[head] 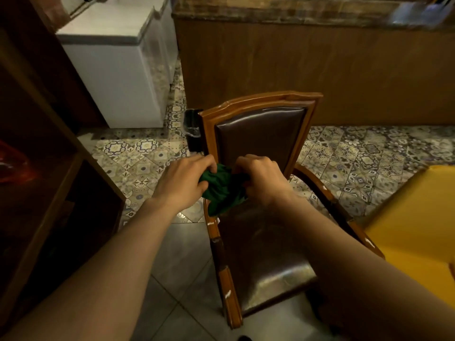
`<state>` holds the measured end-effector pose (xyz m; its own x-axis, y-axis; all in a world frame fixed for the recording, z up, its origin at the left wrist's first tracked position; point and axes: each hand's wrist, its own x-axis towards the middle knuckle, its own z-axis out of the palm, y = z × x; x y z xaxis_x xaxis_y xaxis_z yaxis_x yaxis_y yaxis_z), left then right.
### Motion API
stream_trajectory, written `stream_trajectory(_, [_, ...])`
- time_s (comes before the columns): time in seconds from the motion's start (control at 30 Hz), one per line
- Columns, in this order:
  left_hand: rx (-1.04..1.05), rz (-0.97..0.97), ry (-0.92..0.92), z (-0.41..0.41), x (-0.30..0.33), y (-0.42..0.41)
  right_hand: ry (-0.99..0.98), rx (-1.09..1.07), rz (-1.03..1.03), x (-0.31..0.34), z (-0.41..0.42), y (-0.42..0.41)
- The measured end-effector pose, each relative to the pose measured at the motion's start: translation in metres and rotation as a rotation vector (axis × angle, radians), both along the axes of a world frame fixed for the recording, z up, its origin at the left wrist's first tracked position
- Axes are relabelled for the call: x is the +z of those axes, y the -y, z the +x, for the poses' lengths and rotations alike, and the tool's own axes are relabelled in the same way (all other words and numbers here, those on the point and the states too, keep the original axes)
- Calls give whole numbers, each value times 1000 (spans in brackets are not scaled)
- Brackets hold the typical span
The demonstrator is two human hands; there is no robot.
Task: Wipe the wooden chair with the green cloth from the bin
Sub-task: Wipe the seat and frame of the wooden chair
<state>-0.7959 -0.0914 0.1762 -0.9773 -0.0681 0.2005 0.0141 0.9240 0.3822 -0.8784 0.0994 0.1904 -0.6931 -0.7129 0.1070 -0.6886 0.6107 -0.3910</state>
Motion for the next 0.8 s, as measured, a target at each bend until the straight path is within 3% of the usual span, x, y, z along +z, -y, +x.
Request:
stream_trajectory(0.33, [94,195,64,-9,-76,-5,250,94,-68,-73,-7,14])
stream_trajectory(0.53, [157,371,61,-16,-129,1,359,5,-87,-126,-2,26])
stream_trajectory(0.8, [50,525,172,-34,-196,38,383,-171,-129,-191,-2,37])
